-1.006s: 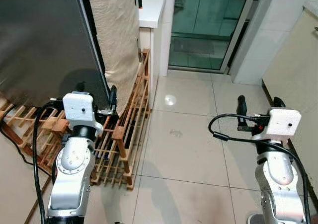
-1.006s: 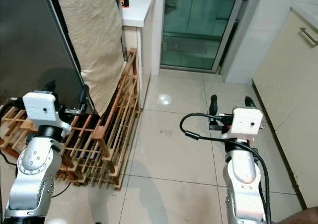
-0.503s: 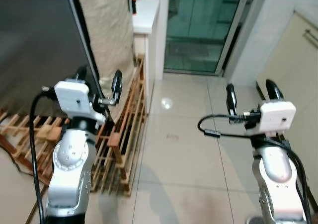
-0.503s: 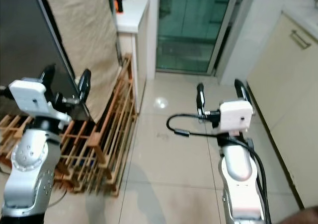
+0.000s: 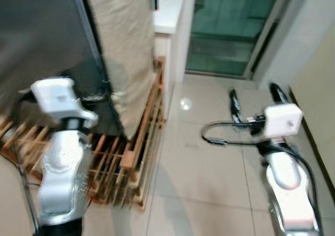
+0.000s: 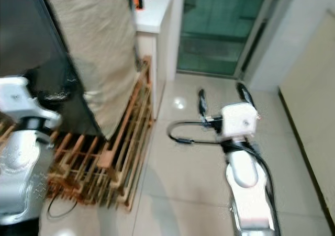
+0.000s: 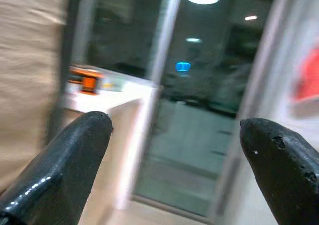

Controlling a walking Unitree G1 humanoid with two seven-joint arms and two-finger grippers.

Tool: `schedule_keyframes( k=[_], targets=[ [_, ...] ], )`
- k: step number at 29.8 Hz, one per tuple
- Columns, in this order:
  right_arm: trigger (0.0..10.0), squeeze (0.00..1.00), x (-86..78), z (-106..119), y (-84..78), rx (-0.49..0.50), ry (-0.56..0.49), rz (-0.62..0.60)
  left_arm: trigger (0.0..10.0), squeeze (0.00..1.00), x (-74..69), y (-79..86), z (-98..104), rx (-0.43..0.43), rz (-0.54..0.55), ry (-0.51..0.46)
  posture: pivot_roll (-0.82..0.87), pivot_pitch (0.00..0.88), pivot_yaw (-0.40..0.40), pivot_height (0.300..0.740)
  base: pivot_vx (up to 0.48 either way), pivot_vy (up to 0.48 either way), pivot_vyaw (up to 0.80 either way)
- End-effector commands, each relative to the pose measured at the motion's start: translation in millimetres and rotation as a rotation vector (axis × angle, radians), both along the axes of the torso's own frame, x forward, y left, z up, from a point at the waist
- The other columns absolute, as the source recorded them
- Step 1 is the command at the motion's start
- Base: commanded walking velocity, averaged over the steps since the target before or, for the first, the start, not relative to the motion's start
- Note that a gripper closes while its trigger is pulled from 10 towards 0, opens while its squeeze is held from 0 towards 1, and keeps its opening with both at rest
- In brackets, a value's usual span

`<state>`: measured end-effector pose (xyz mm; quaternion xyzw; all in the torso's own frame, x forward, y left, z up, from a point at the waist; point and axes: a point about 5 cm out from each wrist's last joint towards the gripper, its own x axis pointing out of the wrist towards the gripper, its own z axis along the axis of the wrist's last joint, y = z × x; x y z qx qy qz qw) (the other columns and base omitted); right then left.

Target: Restocking fridge

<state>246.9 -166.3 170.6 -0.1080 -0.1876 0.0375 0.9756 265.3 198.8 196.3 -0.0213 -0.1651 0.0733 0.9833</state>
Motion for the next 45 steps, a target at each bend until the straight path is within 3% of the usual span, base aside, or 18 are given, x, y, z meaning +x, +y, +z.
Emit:
schedule_keyframes(
  k=[1,9,13,15,20,23,31,36,41,45],
  targets=[
    [10.0,0.0,0.9,-1,-2.4,-0.009,0.01,-0.011,10.0,0.0,2.4,-11.3,4,0.013,-0.04,-0.009,-0.12,0.0,0.019,0.74,0.0,0.0,0.0],
    [10.0,0.0,2.3,-5,-0.8,-0.01,0.026,-0.007,10.0,0.0,4.2,-12.0,3,0.023,-0.035,0.01,-0.12,0.0,0.02,0.74,0.0,0.0,0.0],
    [10.0,0.0,2.8,-5,-1.3,-0.009,0.028,-0.011,10.0,0.0,9.7,-20.6,0,0.045,-0.089,0.045,-0.12,0.0,0.023,0.74,0.0,0.0,0.0],
    [10.0,0.0,6.1,-7,-5.3,0.028,0.049,-0.037,10.0,0.0,25.2,-31.0,-7,0.043,-0.134,0.155,-0.12,0.0,0.027,0.74,0.0,0.0,0.0],
    [10.0,0.0,13.0,-7,-12.5,0.086,0.07,-0.074,10.0,0.0,40.6,-38.6,1,0.008,-0.149,0.167,-0.13,0.0,0.03,0.74,0.0,0.0,0.0],
    [10.0,0.0,15.6,-6,-11.1,0.071,0.067,-0.069,10.0,0.0,59.8,-38.8,9,-0.031,-0.107,0.18,-0.14,0.004,0.033,0.74,0.0,0.0,0.0],
    [10.0,0.0,14.0,-9,-10.1,0.065,0.077,-0.071,10.0,0.0,67.4,-36.0,19,-0.074,-0.084,0.178,-0.16,0.011,0.039,0.74,0.0,0.0,0.0],
    [10.0,0.0,13.6,-10,-10.2,0.064,0.085,-0.072,10.0,0.0,70.4,-41.4,9,-0.081,-0.096,0.214,-0.16,0.013,0.039,0.74,0.0,0.0,0.0],
    [10.0,0.0,16.2,-9,-10.4,0.065,0.085,-0.07,10.0,0.0,92.1,-79.4,-4,-0.099,-0.347,0.286,-0.16,0.012,0.027,0.74,0.0,0.0,0.0],
    [10.0,0.0,12.4,-11,-8.9,0.074,0.092,-0.059,10.0,0.0,97.8,-134.3,6,-0.107,-0.673,0.242,-0.18,0.001,0.029,0.74,0.0,0.0,0.0]
  ],
)
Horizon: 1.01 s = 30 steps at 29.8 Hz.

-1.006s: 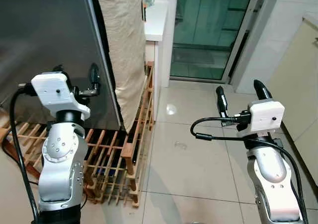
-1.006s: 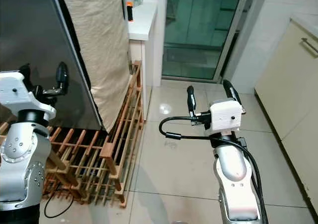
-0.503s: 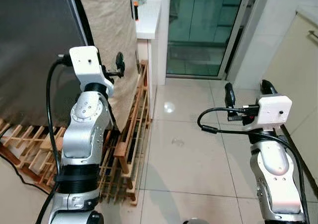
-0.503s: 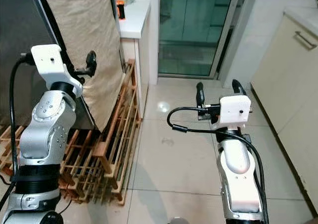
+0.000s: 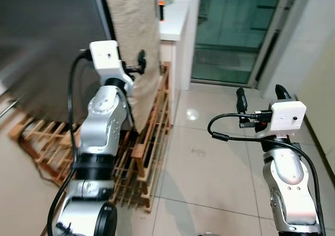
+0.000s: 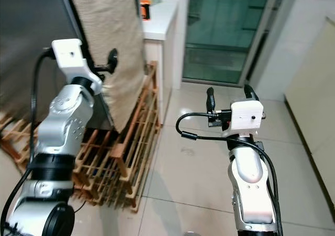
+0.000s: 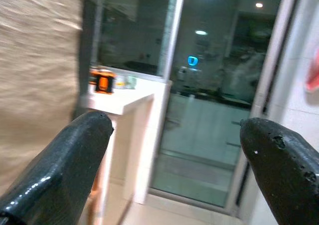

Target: Restocking fridge

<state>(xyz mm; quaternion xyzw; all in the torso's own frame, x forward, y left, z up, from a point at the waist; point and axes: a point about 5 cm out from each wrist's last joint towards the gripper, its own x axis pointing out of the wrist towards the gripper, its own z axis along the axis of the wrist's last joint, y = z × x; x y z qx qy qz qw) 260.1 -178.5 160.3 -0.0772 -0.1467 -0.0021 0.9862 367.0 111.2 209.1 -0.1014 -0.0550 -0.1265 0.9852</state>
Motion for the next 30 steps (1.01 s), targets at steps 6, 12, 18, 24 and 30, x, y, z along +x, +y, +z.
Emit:
schedule_keyframes(
  k=[6,12,18,24,30],
  targets=[
    [10.0,0.0,-14.7,-8,10.3,0.017,0.035,0.046,10.0,0.0,-15.9,-114.7,15,-0.071,-0.58,-0.066,-0.19,0.0,0.03,0.74,0.0,0.0,0.0],
    [10.0,0.0,-21.0,-12,2.8,-0.002,0.053,0.015,10.0,0.0,-56.4,-185.3,31,-0.217,-0.979,-0.123,-0.28,0.0,0.053,0.74,0.0,0.0,0.0],
    [10.0,0.0,-20.1,-8,-4.5,-0.029,0.047,-0.042,10.0,0.0,-37.8,-159.7,23,-0.1,-0.761,-0.149,-0.28,0.006,0.061,0.74,0.0,0.0,0.0],
    [10.0,0.0,-8.9,-10,-16.8,0.044,0.103,-0.117,10.0,0.0,-7.6,-68.9,-11,-0.064,-0.318,-0.045,-0.25,0.015,0.062,0.74,0.0,0.0,0.27],
    [10.0,0.0,0.5,-8,-19.7,0.067,0.105,-0.113,10.0,0.0,-33.3,31.2,-19,-0.054,-0.011,-0.142,-0.18,0.014,0.063,0.74,0.0,0.0,0.64]
  ],
)
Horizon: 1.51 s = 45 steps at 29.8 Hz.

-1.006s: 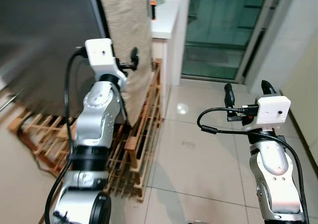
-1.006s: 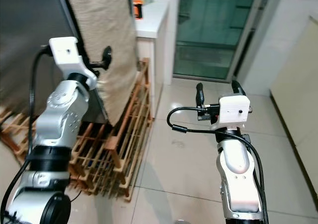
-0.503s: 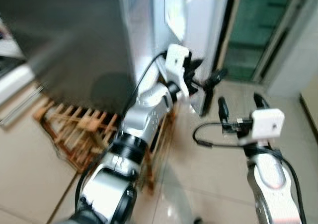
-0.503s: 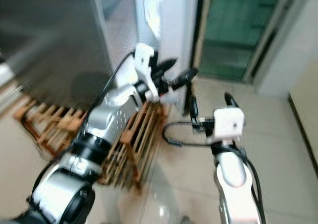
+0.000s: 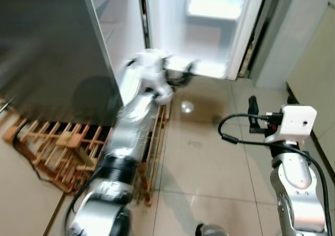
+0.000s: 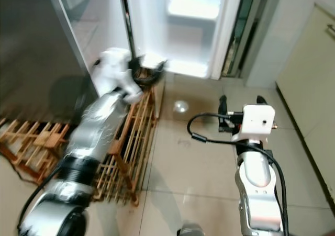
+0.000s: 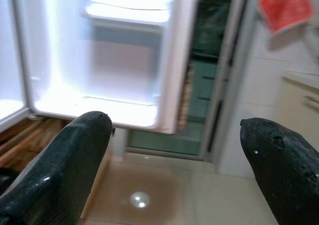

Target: Restocking fridge

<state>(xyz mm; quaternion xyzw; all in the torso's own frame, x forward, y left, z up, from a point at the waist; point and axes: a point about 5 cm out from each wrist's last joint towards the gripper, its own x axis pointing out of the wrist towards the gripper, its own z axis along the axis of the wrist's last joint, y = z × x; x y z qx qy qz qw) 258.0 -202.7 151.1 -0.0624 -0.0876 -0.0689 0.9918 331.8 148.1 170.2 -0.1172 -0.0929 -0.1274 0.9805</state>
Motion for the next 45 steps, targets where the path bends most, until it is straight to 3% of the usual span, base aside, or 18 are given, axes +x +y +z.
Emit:
schedule_keyframes(
  k=[1,2,5,7,11,14,18,20,23,25,29,41,45],
  targets=[
    [10.0,0.0,7.4,0,7.3,0.021,-0.001,0.032,10.0,0.0,-18.9,24.2,12,0.002,0.067,-0.068,-0.13,0.017,0.054,0.74,0.0,0.0,0.59],
    [10.0,0.0,10.0,-2,9.0,0.025,0.005,0.036,10.0,0.0,-30.0,35.5,8,0.018,0.09,-0.059,-0.12,0.02,0.048,0.74,0.0,0.0,0.58],
    [10.0,0.0,11.8,-4,10.2,0.029,0.01,0.038,10.0,0.0,-37.2,42.0,5,0.031,0.104,-0.052,-0.12,0.02,0.048,0.74,0.0,0.0,0.58],
    [10.0,0.0,17.9,-12,19.3,0.055,0.043,0.069,10.0,0.0,-58.0,56.7,-10,0.042,0.158,0.006,-0.05,0.055,0.013,0.74,0.0,-0.12,0.52],
    [10.0,0.0,23.3,-17,35.0,0.076,0.083,0.151,10.0,0.0,-63.1,54.1,-13,0.056,0.216,0.033,-0.02,0.066,-0.014,0.74,0.0,-0.06,0.51],
    [10.0,0.0,24.3,-18,44.5,0.055,0.094,0.207,10.0,0.0,-60.6,53.2,-21,0.136,0.305,0.088,-0.02,0.07,-0.026,0.74,0.0,0.0,0.51],
    [10.0,0.0,25.2,-22,40.4,0.054,0.105,0.186,10.0,0.0,-55.4,56.4,-27,0.155,0.412,0.168,-0.05,0.073,-0.029,0.74,0.0,0.0,0.51],
    [10.0,0.0,25.6,-23,39.3,0.052,0.107,0.181,10.0,0.0,-54.9,54.8,-27,0.156,0.411,0.168,-0.05,0.073,-0.029,0.74,0.0,0.0,0.51],
    [10.0,0.0,24.2,-22,34.5,0.044,0.106,0.179,10.0,0.0,-55.8,38.7,-14,0.235,0.366,0.073,-0.08,0.066,-0.027,0.74,0.0,0.0,0.51],
    [10.0,0.0,25.1,-20,33.5,0.041,0.103,0.178,10.0,0.0,-55.0,38.3,-9,0.26,0.381,0.043,-0.08,0.065,-0.029,0.74,0.0,0.0,0.51],
    [10.0,0.0,28.4,-17,31.8,0.053,0.089,0.178,10.0,0.0,-54.6,47.1,-11,0.209,0.448,0.072,-0.09,0.06,-0.035,0.74,0.0,0.299,0.51],
    [10.0,0.0,35.5,-16,41.2,0.062,0.086,0.218,10.0,0.0,-49.3,44.7,-14,0.224,0.452,0.079,-0.09,0.035,-0.014,0.74,0.0,0.11,0.53],
    [10.0,0.0,36.7,-16,43.1,0.078,0.081,0.214,10.0,0.0,-47.5,44.3,-9,0.239,0.462,0.061,-0.09,0.029,-0.002,0.74,0.0,-0.48,0.55]
  ],
)
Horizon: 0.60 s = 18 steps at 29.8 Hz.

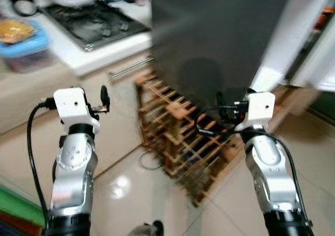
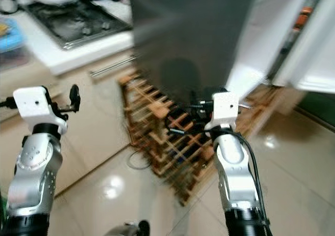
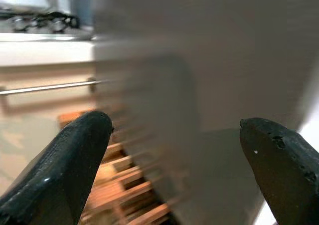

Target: Restocking fridge

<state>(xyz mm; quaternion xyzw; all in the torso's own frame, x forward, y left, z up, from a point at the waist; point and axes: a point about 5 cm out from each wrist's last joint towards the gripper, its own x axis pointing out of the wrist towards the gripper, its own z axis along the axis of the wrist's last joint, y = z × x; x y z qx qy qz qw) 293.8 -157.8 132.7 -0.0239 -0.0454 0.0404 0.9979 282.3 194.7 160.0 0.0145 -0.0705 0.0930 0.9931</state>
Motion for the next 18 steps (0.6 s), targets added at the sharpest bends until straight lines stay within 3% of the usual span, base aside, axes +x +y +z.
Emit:
schedule_keyframes(
  k=[1,12,18],
  targets=[
    [10.0,0.0,1.2,2,-1.2,0.015,-0.012,-0.004,10.0,0.0,1.8,-2.2,2,0.021,0.009,-0.003,-0.09,0.029,-0.001,0.74,0.0,-0.48,0.55],
    [10.0,0.0,4.4,3,3.4,0.005,-0.02,0.023,10.0,0.0,7.4,-3.9,-2,0.085,0.05,0.054,-0.08,0.024,-0.01,0.74,0.0,-0.475,0.54],
    [10.0,0.0,9.5,8,8.9,0.011,-0.034,0.052,10.0,0.0,17.0,-6.6,3,0.069,0.066,0.048,-0.08,0.02,-0.013,0.74,0.0,0.0,0.53]
  ],
)
